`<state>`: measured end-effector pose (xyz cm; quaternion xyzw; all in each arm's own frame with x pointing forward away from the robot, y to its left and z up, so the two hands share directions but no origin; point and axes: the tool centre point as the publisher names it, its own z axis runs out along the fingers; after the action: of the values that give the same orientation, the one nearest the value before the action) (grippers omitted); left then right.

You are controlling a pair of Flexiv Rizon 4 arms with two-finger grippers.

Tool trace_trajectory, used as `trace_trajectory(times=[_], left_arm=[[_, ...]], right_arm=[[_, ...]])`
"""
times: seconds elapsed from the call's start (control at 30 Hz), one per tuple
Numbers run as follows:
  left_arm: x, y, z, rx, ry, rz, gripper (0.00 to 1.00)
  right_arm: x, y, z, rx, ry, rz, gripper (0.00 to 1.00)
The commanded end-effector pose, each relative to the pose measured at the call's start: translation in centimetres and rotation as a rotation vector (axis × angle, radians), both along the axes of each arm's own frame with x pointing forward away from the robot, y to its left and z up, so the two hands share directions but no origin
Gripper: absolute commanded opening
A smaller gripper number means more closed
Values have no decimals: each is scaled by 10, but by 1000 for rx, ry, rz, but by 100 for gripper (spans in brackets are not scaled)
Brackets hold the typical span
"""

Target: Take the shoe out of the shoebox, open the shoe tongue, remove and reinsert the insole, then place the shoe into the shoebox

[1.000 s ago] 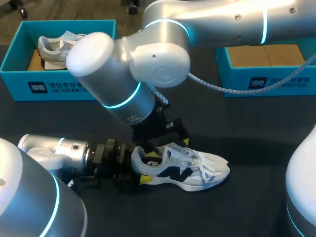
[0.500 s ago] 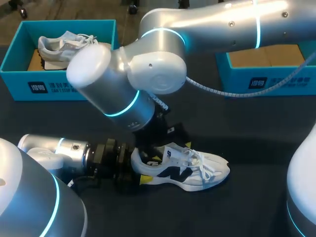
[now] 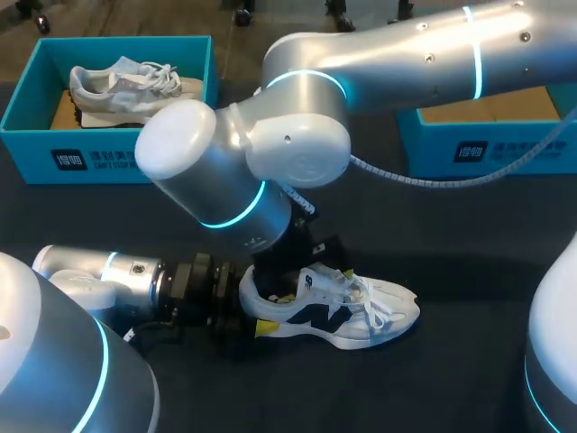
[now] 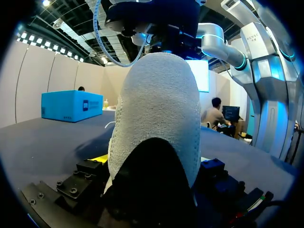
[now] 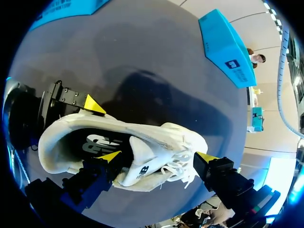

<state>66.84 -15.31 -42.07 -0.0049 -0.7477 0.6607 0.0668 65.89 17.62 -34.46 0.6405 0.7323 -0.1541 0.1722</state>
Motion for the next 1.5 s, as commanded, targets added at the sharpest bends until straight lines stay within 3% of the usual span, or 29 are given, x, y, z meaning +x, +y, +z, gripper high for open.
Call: trace_trajectory(times=[0.03, 0.53, 0.73, 1.23, 1.4, 1.43, 1.5], left_arm=[[-2, -1, -2, 0, 0, 3, 0], [-2, -1, -2, 0, 0, 3, 0], [-2, -1, -2, 0, 0, 3, 0], [-2, -1, -2, 0, 0, 3, 0], [-2, -1, -2, 0, 0, 3, 0], [-2, -1, -2, 0, 0, 3, 0], [-2, -1, -2, 0, 0, 3, 0]], right_arm=[[-8, -8, 1, 20, -72, -101, 100], [-3, -24, 19, 113, -53, -150, 100], [-2, -31, 15, 205, -46, -157, 100], [-10, -28, 26, 269, -30, -157, 100], [-10, -24, 28, 308, -25, -142, 80], [-9, -24, 28, 317, -22, -136, 73], [-9, -23, 27, 338, -7, -124, 49]])
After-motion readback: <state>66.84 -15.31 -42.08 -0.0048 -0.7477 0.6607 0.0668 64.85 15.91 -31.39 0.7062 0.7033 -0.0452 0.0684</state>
